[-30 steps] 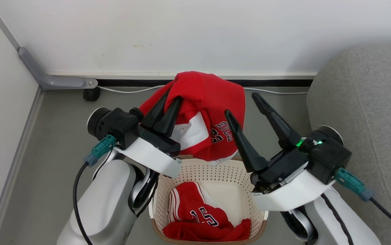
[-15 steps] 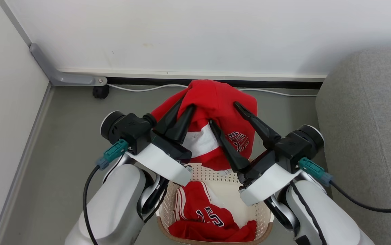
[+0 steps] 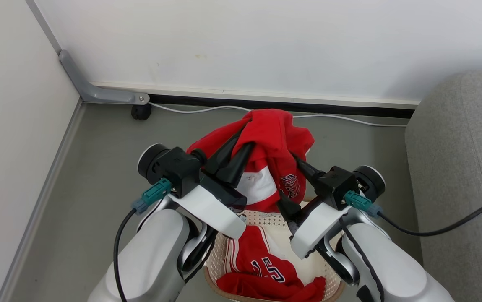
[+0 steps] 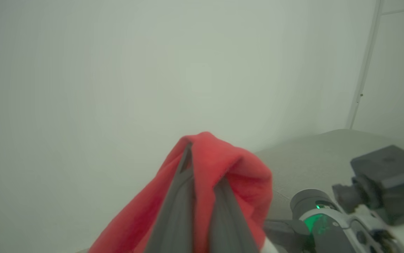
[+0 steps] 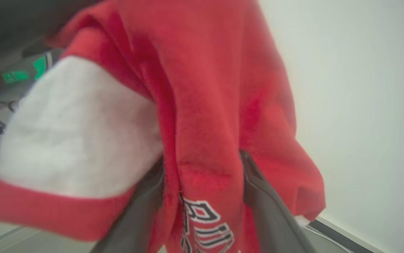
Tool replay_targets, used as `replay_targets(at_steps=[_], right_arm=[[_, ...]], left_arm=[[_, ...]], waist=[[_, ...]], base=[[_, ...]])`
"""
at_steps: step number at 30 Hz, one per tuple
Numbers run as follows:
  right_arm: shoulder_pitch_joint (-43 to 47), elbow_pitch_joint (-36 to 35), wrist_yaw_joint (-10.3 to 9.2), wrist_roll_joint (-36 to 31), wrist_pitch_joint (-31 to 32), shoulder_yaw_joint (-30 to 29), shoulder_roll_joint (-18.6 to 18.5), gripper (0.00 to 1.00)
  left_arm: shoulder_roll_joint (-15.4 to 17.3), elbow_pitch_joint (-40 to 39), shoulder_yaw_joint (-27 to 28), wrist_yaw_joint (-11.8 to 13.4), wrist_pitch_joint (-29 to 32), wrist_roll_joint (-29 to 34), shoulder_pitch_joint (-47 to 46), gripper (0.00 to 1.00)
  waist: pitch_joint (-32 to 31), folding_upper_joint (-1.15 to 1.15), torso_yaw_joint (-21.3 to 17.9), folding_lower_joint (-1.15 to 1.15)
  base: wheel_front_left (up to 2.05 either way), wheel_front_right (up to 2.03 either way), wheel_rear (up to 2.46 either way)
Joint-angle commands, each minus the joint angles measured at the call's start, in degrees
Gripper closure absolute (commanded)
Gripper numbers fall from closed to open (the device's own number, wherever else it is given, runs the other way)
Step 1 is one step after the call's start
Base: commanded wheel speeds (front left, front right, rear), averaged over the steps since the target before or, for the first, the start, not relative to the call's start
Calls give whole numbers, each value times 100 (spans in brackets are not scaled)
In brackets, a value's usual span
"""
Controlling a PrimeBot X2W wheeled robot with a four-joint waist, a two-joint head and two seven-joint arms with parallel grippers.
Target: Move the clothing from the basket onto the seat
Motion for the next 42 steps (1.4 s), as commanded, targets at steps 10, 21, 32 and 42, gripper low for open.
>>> replay_targets(at_steps=[10, 21, 32, 42], right_arm=[[-110, -316, 17, 291, -34, -258, 107, 100], [185, -541, 17, 200, -34, -1007, 108, 100], [435, -890, 17, 13, -34, -1880, 14, 100], [678, -1151, 17, -25, -34, -2277, -56, 100]], left_arm=[[130, -88, 308, -22, -28, 12, -68, 24], [336, 43, 118, -22, -28, -108, 71, 0], [562, 60, -21, -22, -28, -160, 328, 0], [644, -113, -17, -22, -28, -159, 590, 0]], waist=[[85, 0, -110, 0], [147, 0, -440, 0], [77, 0, -1011, 0], [-32, 0, -2031, 0]], base=[[0, 0, 0], [0, 0, 0], [0, 0, 0], [0, 0, 0]])
